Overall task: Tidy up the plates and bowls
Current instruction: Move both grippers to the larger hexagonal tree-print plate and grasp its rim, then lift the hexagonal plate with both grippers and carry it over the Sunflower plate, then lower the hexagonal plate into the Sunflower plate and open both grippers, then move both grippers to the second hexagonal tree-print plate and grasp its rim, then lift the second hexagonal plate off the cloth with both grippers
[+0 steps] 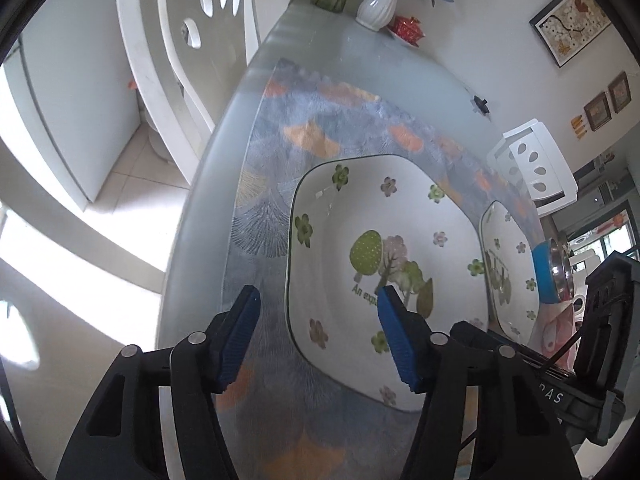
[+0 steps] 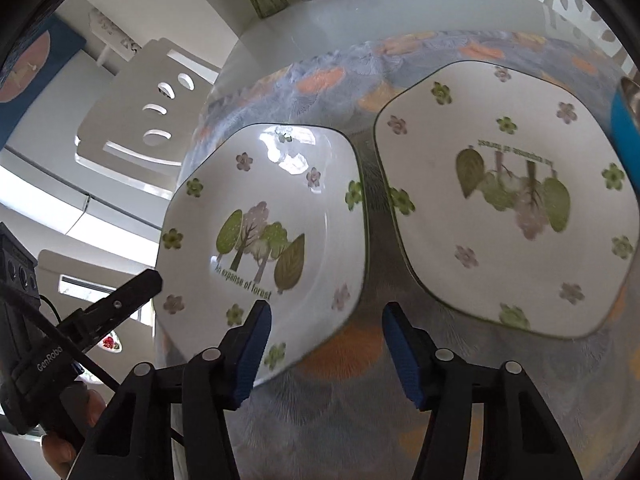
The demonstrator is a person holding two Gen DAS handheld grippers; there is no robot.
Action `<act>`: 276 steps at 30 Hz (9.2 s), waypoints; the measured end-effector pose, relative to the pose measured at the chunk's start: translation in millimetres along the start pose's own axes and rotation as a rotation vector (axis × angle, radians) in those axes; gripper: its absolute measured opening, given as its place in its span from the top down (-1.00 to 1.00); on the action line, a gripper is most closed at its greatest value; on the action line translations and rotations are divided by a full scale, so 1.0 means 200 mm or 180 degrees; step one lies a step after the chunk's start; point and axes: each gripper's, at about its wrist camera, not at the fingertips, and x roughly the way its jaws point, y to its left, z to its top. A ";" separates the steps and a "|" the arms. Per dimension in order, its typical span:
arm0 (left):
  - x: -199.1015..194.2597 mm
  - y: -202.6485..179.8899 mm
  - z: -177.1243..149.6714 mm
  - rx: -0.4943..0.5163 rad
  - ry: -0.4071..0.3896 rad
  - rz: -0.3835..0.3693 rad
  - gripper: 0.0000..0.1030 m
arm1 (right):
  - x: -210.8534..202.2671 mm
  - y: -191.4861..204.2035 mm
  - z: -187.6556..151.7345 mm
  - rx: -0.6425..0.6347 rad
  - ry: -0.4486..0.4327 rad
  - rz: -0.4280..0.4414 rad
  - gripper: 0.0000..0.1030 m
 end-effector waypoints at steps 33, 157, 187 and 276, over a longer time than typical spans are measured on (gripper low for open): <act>0.06 0.03 -0.05 0.0145 -0.0091 -0.0195 0.59 | 0.09 0.14 -0.06 -0.0695 0.0032 -0.0102 0.32; -0.57 -0.29 -1.32 0.0325 -0.0644 0.0337 0.54 | -0.57 -0.17 -1.20 -0.1230 -0.0310 -0.0226 0.43; -0.66 -0.21 -1.12 0.0183 -0.0500 0.0560 0.55 | -0.53 -0.10 -1.12 -0.1253 0.0092 -0.0489 0.38; 0.23 -0.90 -0.02 0.0996 0.0020 -0.0479 0.51 | -0.29 -0.79 0.15 -0.0456 -0.0571 -0.0126 0.42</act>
